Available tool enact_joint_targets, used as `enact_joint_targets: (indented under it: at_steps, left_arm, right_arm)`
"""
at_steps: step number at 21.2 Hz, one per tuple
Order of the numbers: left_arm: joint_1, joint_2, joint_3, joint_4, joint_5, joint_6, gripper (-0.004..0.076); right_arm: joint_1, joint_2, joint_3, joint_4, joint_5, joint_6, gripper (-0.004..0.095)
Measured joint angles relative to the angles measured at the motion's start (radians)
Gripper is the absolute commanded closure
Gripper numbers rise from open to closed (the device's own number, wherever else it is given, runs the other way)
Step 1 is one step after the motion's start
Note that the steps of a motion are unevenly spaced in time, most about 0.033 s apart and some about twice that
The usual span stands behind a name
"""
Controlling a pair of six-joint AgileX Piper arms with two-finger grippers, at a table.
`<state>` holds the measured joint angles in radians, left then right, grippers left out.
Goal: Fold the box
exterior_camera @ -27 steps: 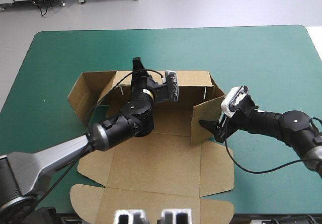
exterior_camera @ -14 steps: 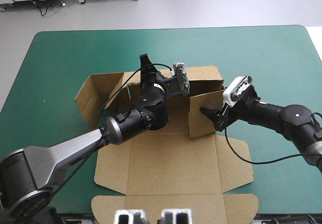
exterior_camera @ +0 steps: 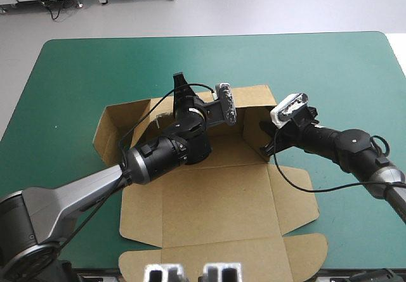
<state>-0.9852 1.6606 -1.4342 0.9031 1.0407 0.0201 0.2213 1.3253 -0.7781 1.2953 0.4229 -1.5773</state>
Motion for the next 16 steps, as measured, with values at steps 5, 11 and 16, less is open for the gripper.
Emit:
enact_joint_targets:
  at_steps: [5, 11, 16]
  left_arm:
    - [-0.038, -0.055, -0.004, -0.204, 0.011, 0.141, 0.0223]
    - [-0.173, -0.131, -0.004, -0.3, -0.006, 0.138, 0.0169]
    - [-0.268, -0.184, -0.004, -0.292, 0.048, 0.106, 0.0171]
  right_arm:
    - [0.011, 0.005, 0.0, 0.017, -0.058, 0.035, 0.0931]
    - [0.026, 0.017, -0.047, 0.016, -0.103, 0.055, 0.0931]
    - [0.027, 0.036, -0.105, 0.004, -0.191, 0.064, 0.0932]
